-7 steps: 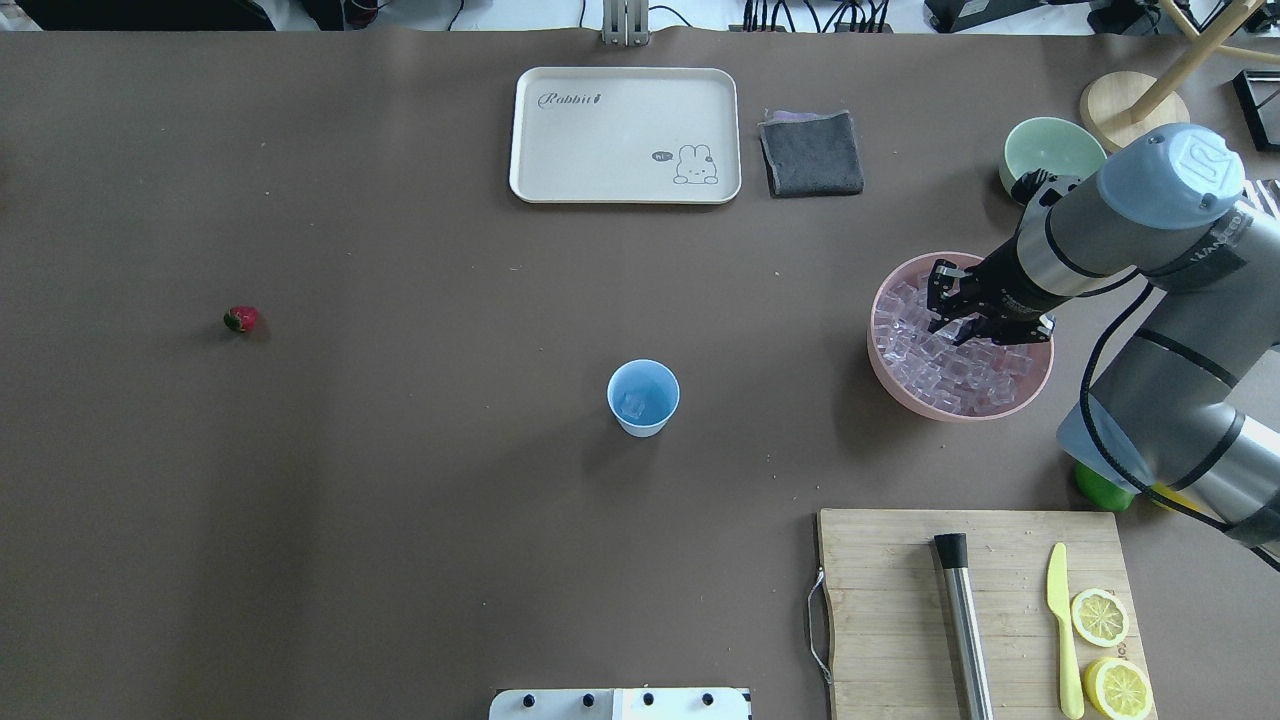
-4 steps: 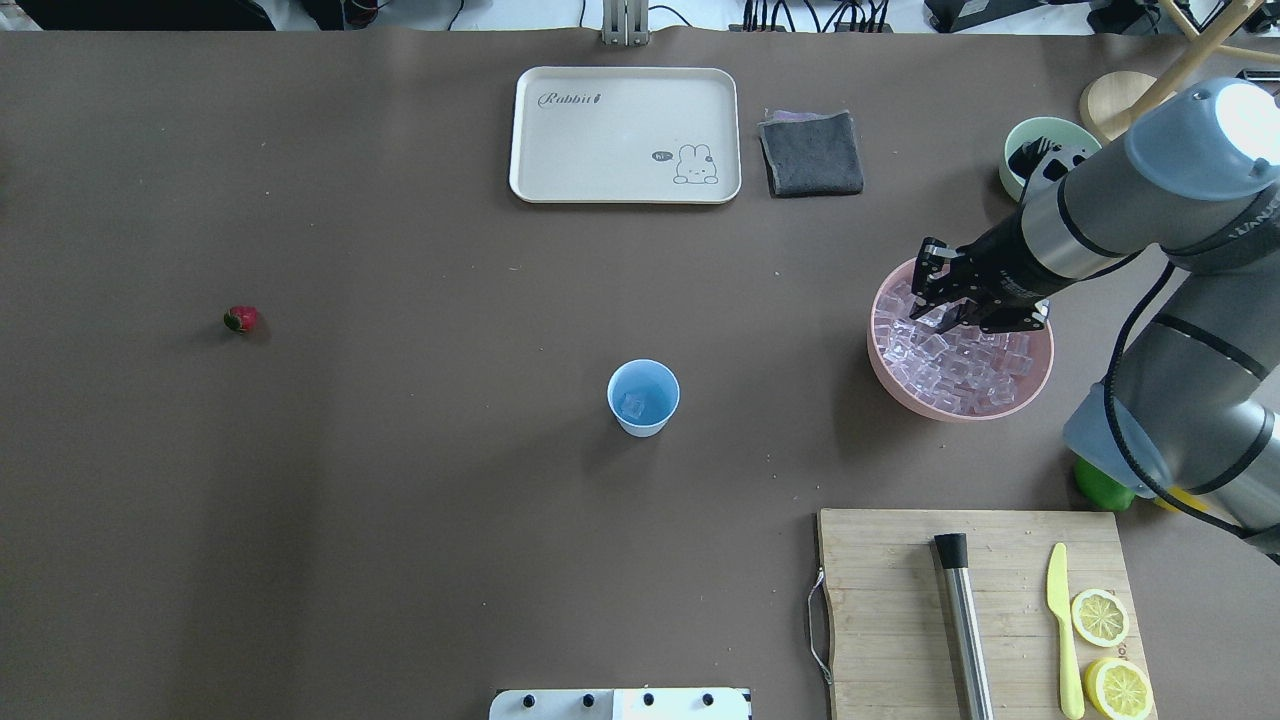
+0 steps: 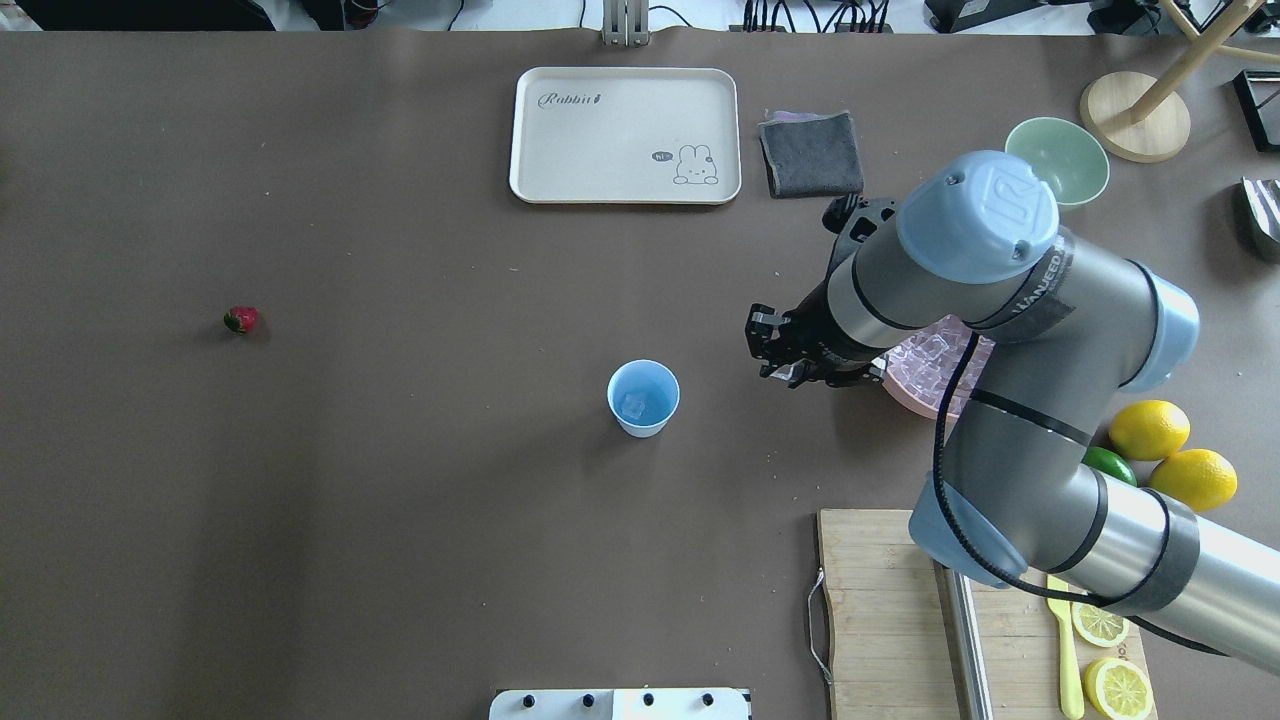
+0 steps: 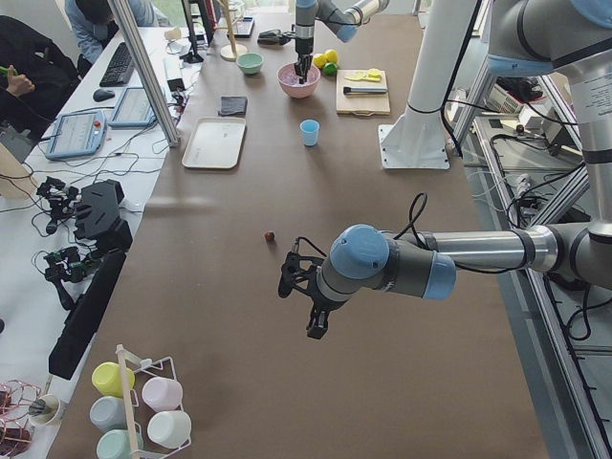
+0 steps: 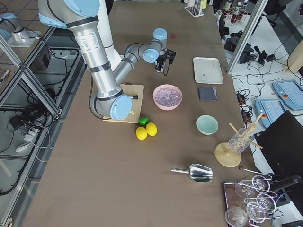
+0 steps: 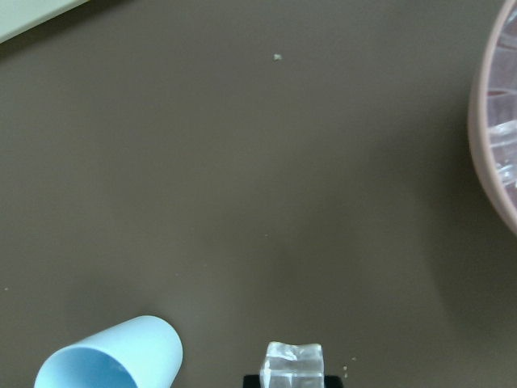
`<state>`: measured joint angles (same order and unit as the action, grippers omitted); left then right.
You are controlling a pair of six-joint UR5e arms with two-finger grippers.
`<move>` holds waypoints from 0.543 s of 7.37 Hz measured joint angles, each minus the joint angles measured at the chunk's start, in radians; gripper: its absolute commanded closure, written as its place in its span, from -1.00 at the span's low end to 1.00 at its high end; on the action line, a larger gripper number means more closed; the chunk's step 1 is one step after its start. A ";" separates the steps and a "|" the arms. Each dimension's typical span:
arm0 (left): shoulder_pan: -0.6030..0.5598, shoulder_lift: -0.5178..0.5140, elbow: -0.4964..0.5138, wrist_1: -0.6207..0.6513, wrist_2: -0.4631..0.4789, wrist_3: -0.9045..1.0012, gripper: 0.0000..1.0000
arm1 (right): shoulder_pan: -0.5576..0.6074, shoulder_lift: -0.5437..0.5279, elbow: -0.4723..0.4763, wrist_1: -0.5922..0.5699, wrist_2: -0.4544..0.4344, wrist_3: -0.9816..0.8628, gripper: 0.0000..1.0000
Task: Put ice and strawberries in cup
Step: 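Carry the ice cube with the right gripper to the blue cup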
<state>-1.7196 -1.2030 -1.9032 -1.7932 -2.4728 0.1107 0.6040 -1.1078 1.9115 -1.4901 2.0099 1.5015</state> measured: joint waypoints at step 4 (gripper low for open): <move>0.000 0.000 0.004 0.000 0.000 0.000 -0.95 | -0.107 0.126 -0.072 -0.020 -0.083 0.001 1.00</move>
<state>-1.7194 -1.2026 -1.8992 -1.7936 -2.4728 0.1103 0.4969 -0.9814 1.8397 -1.5101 1.9270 1.5022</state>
